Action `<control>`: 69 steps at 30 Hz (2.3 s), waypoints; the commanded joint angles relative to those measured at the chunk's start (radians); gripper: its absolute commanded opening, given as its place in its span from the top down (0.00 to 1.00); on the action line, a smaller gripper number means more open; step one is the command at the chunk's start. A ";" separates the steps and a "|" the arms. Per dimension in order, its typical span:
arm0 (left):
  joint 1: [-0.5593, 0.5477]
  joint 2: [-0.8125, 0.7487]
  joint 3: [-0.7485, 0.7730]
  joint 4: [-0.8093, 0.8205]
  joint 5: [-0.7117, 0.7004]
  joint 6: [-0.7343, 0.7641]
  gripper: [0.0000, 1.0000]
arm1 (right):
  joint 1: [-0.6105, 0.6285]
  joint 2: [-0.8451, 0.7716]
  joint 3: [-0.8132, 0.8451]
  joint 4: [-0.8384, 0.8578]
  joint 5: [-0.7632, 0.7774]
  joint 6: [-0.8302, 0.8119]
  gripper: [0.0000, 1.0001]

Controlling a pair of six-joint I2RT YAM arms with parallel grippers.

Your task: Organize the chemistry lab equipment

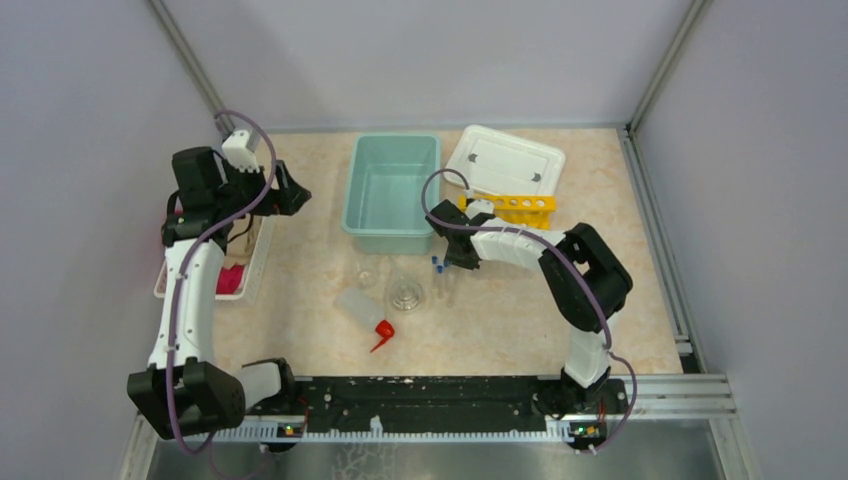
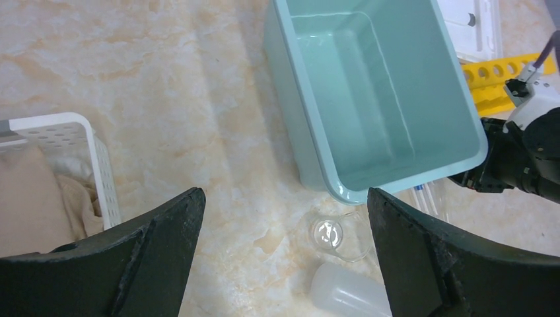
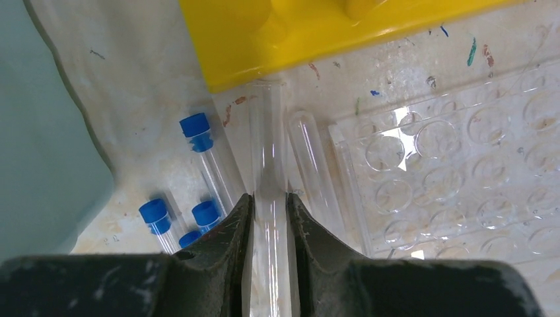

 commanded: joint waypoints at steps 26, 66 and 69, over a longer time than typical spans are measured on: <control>-0.037 -0.078 0.076 -0.045 0.499 -0.077 0.01 | 0.253 -0.430 0.263 0.021 0.187 -0.247 1.00; -0.363 -0.105 -0.106 0.123 0.533 -0.180 0.23 | 0.362 -0.320 0.407 0.364 0.100 -0.278 1.00; -0.369 -0.096 -0.110 0.128 0.535 -0.180 0.30 | 0.360 -0.330 0.401 0.375 0.078 -0.273 1.00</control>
